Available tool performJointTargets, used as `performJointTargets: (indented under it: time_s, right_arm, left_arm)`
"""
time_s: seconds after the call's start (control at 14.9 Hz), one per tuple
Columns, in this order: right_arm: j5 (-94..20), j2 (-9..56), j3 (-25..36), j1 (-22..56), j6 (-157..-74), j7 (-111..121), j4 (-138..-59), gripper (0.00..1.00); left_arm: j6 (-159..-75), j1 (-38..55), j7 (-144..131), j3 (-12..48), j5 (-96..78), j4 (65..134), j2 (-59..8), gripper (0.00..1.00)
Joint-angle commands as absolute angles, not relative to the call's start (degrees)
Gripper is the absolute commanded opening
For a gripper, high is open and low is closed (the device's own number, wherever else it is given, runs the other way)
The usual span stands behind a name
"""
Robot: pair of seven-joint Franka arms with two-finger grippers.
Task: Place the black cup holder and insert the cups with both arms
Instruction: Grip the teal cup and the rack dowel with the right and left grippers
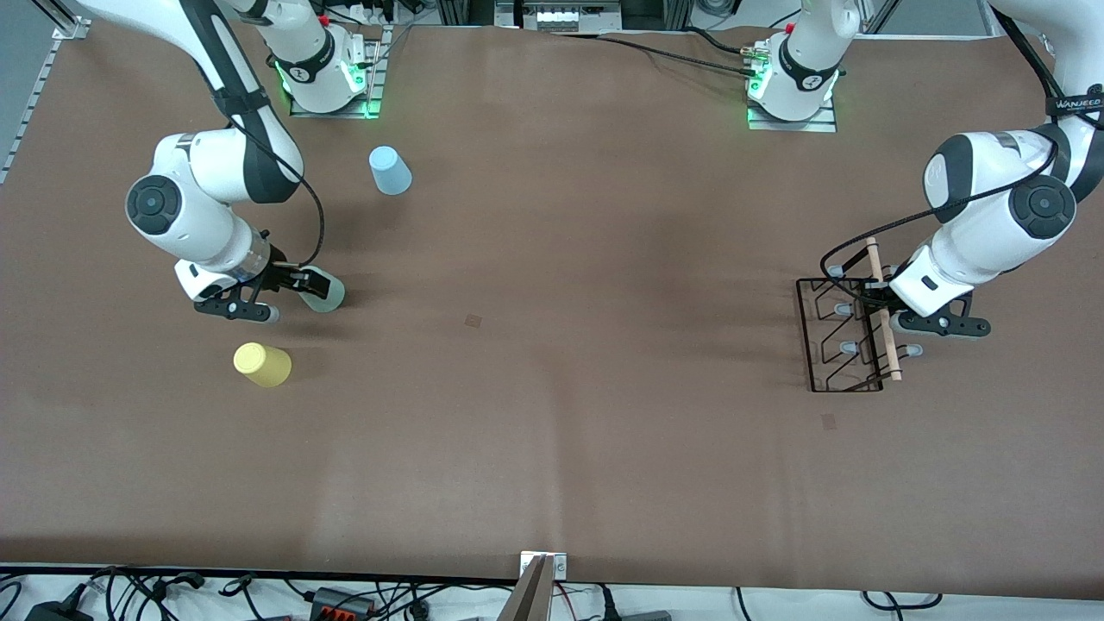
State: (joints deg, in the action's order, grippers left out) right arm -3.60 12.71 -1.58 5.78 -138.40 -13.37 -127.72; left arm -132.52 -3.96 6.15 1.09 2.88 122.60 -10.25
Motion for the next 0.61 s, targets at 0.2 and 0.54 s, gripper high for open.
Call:
performJointTargets:
  time_s: [0.2,0.54]
  right_arm:
    - [-4.31,12.74,-1.41,6.24,-143.7,-14.24,-131.66,1.0]
    - [-4.22,12.66,-1.41,5.98,-144.31,-14.24,-132.8,1.0]
  left_arm:
    - [-132.01,-4.04,7.03,1.23,3.43,122.7,-9.58,0.01]
    - [-124.05,-3.69,6.59,1.41,3.34,116.4,-9.05,0.01]
